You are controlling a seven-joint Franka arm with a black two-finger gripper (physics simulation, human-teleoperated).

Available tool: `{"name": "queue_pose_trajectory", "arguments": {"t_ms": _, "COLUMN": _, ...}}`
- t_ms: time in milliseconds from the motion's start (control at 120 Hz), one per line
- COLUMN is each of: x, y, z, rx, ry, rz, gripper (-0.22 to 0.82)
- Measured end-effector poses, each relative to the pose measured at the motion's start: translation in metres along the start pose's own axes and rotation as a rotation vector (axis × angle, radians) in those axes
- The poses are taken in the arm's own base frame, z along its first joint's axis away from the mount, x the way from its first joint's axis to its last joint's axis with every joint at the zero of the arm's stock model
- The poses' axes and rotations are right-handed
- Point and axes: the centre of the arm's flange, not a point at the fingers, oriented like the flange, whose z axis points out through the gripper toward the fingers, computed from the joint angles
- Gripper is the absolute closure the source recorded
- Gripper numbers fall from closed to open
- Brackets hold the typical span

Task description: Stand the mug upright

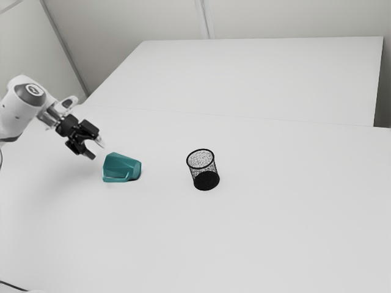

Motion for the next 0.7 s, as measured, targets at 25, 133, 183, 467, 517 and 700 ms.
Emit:
{"name": "queue_pose_trajectory", "arguments": {"t_ms": 25, "x": 0.0, "y": -0.005, "z": 0.003, "rx": -0.016, "ry": 0.002, "rz": 0.001, "gripper": 0.0}}
{"name": "queue_pose_trajectory", "arguments": {"t_ms": 133, "x": 0.007, "y": -0.027, "z": 0.014, "rx": -0.077, "ry": 0.016, "rz": 0.016, "gripper": 0.0}}
{"name": "queue_pose_trajectory", "arguments": {"t_ms": 183, "x": 0.009, "y": -0.031, "z": 0.02, "rx": -0.103, "ry": 0.023, "rz": 0.027, "gripper": 0.0}}
{"name": "queue_pose_trajectory", "arguments": {"t_ms": 467, "x": 0.016, "y": -0.036, "z": 0.046, "rx": -0.204, "ry": 0.065, "rz": 0.092, "gripper": 0.0}}
{"name": "queue_pose_trajectory", "arguments": {"t_ms": 517, "x": 0.016, "y": -0.036, "z": 0.052, "rx": -0.225, "ry": 0.064, "rz": 0.1, "gripper": 0.0}}
{"name": "queue_pose_trajectory", "arguments": {"t_ms": 700, "x": 0.012, "y": -0.03, "z": 0.064, "rx": -0.283, "ry": 0.041, "rz": 0.133, "gripper": 0.08}}
